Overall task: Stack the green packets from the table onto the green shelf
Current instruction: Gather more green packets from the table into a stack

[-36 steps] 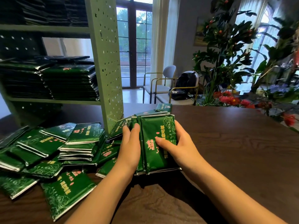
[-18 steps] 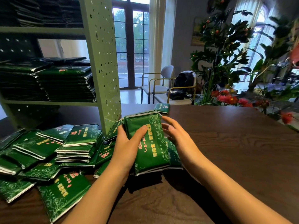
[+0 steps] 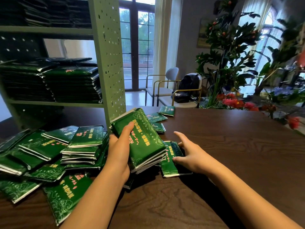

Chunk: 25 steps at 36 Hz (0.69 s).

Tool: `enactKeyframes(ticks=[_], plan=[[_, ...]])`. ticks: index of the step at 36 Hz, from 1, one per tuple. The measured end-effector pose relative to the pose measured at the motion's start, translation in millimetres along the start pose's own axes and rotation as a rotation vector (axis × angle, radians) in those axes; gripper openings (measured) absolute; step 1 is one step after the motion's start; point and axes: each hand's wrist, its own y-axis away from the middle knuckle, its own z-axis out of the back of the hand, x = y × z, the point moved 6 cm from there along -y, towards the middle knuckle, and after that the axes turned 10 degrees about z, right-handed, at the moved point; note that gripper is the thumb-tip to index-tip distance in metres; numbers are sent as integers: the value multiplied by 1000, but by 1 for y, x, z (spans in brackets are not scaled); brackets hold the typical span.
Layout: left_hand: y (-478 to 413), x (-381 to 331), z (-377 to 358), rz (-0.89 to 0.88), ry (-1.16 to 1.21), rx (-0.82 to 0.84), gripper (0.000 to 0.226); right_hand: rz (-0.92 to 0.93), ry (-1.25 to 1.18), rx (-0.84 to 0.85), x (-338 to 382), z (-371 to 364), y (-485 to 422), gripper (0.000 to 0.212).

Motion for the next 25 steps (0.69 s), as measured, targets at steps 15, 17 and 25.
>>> enactKeyframes(ticks=[15, 17, 25], plan=[[2, 6, -5, -19, -75, 8, 61, 71, -319, -212, 14, -2, 1, 72], [2, 7, -4, -16, -97, 11, 85, -10, -551, -264, 10, 0, 0, 68], [3, 5, -4, 2, -129, -11, 116, -296, -1408, -341, -3, -13, -4, 53]])
